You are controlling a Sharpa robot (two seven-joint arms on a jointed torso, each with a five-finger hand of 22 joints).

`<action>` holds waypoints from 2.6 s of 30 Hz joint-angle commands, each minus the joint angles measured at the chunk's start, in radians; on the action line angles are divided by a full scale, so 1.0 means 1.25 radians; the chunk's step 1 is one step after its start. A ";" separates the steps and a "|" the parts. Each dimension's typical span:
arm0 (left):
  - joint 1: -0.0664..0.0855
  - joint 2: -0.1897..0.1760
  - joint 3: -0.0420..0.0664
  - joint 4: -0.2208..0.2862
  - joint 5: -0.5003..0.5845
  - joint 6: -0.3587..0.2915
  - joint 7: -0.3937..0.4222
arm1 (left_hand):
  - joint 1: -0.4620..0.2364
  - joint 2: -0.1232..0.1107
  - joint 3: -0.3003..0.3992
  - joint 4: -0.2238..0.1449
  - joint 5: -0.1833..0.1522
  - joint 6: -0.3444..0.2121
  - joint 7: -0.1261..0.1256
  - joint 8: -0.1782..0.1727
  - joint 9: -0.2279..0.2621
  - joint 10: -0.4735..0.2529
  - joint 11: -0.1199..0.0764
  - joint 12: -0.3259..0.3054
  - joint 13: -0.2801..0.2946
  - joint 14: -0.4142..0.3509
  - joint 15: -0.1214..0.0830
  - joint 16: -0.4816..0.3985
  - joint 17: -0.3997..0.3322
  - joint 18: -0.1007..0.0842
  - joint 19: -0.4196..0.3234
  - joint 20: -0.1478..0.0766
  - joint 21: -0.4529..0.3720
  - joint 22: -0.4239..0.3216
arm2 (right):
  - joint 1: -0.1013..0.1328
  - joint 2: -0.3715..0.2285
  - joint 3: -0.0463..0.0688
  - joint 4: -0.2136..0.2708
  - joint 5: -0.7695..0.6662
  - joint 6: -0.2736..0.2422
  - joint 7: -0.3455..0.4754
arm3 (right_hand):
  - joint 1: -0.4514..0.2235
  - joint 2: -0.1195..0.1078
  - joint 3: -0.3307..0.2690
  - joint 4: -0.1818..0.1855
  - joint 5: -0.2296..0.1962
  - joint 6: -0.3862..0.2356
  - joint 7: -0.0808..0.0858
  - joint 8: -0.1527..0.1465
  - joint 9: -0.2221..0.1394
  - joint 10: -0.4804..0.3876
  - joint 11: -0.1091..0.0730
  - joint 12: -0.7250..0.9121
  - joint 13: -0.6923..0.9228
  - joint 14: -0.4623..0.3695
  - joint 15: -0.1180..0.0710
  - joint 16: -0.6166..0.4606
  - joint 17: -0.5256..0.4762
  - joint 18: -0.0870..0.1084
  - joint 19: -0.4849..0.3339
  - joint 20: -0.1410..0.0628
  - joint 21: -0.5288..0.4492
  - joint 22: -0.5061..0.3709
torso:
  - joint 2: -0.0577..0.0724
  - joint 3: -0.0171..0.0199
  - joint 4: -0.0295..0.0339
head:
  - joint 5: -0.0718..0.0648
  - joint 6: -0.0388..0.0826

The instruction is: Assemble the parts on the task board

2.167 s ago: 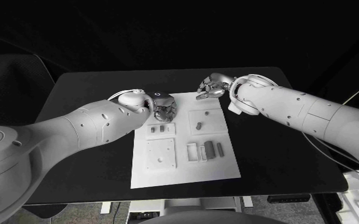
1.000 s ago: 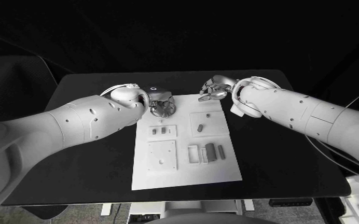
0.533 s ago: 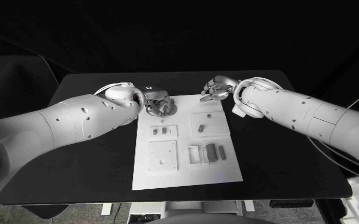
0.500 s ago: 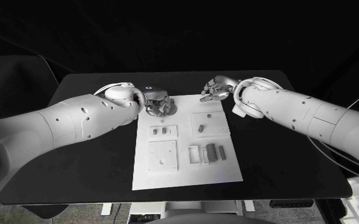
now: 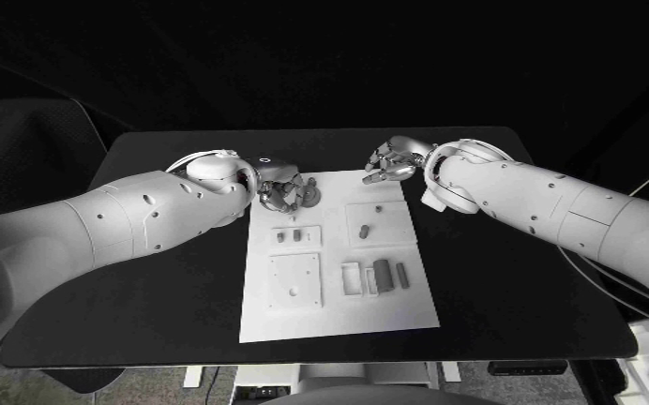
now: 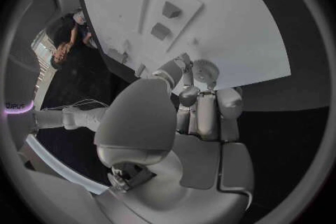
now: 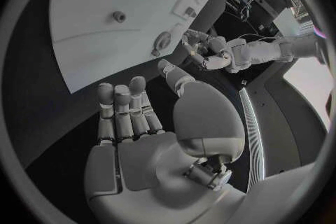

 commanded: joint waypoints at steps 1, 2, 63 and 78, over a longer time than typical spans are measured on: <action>-0.001 0.001 0.000 -0.003 0.009 0.016 0.000 | -0.003 0.006 0.003 0.000 0.000 0.023 0.018 0.006 0.001 0.004 -0.003 0.003 -0.001 -0.003 -0.003 0.005 0.014 0.051 0.005 0.000 0.109 0.001 | 0.000 0.000 0.000 0.001 -0.001 0.006 0.005 | -0.005 0.000 0.003 0.002 0.005 -0.004 0.003 0.006 -0.001 -0.002 0.000 0.005 -0.001 0.000 -0.002 0.005 -0.001 -0.004 0.000 0.001 0.012 -0.001 | 0.000 0.0007 -0.0012 | 0.000 0.000; -0.002 0.001 0.000 -0.004 0.009 0.018 0.000 | -0.003 0.006 0.003 0.000 0.000 0.023 0.018 0.006 0.001 0.004 -0.003 0.003 -0.001 -0.003 -0.003 0.005 0.014 0.051 0.005 0.000 0.109 0.001 | 0.000 0.000 0.000 0.001 -0.001 0.006 0.005 | -0.005 0.000 0.003 0.002 0.005 -0.004 0.003 0.006 -0.001 -0.002 0.000 0.005 -0.001 0.000 -0.002 0.005 -0.001 -0.004 0.000 0.001 0.012 -0.001 | 0.000 0.0006 -0.0012 | 0.000 -0.001; -0.022 0.008 -0.002 -0.022 0.008 0.042 0.008 | -0.003 0.007 0.008 -0.001 0.000 0.028 0.022 0.007 0.001 0.005 -0.004 0.003 -0.002 -0.003 -0.003 0.007 0.013 0.052 0.005 0.000 0.109 0.003 | 0.000 0.002 0.000 0.000 -0.001 0.006 0.005 | -0.006 0.000 0.004 0.002 0.005 -0.004 0.003 0.006 -0.001 -0.002 0.000 0.006 -0.002 0.000 -0.002 0.005 -0.001 -0.004 0.001 0.001 0.013 -0.001 | 0.000 0.0011 -0.0009 | -0.001 -0.007; -0.022 0.006 -0.002 -0.020 0.007 0.045 0.006 | -0.002 0.008 0.009 -0.001 0.001 0.029 0.022 0.007 0.001 0.004 -0.004 0.003 -0.002 -0.003 -0.003 0.007 0.013 0.052 0.005 0.000 0.109 0.003 | 0.000 0.002 0.000 -0.001 -0.001 0.007 0.005 | -0.006 0.000 0.004 0.002 0.005 -0.004 0.003 0.006 -0.001 -0.002 0.000 0.006 -0.002 0.000 -0.002 0.005 -0.001 -0.004 0.001 0.001 0.013 -0.001 | 0.000 0.0014 -0.0011 | 0.000 -0.009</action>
